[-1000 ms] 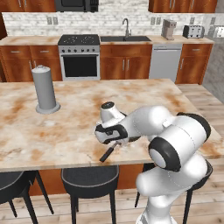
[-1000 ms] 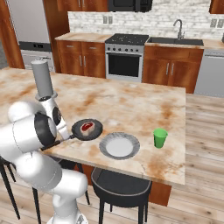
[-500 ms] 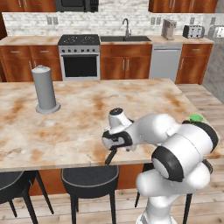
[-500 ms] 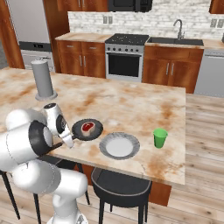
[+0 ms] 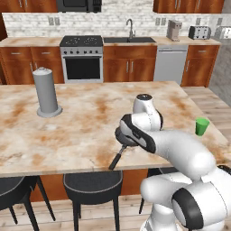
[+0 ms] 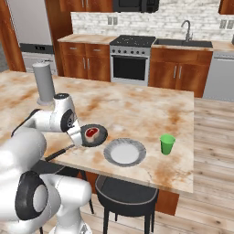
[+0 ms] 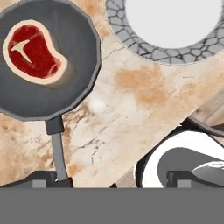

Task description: Pick up the pan with the steak in it and place it on the dining table. Then place the steak on the plate.

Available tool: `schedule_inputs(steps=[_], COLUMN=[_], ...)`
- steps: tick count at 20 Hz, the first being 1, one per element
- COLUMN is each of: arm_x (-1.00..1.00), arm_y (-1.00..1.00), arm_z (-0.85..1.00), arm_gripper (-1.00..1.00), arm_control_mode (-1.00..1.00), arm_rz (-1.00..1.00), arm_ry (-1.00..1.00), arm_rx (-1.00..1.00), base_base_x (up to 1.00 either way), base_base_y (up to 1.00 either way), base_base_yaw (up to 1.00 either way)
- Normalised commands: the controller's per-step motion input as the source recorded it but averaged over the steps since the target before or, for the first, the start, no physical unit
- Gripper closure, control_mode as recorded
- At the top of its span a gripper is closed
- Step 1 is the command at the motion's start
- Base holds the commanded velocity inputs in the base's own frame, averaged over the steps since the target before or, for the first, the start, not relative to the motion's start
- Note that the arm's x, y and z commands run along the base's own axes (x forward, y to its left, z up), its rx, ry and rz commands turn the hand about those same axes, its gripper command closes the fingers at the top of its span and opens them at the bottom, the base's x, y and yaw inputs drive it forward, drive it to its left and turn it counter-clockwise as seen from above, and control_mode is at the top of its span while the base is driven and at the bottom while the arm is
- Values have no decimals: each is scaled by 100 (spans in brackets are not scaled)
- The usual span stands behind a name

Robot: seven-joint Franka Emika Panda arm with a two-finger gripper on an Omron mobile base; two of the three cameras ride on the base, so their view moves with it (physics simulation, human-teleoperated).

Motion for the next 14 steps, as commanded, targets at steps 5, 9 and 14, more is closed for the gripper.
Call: schedule_inputs(steps=[5, 9, 14], arm_x=[4, 70, 82], arm_y=[-26, -9, 0], arm_z=[56, -6, -16], arm_gripper=[-100, -100, -100], arm_control_mode=[-100, -100, -100], arm_rz=[1, 13, 19], arm_ry=[0, 2, 9], arm_rx=[3, -1, -4], base_base_x=[0, 0, 0], base_base_y=[0, 0, 0], base_base_yaw=[0, 0, 0])
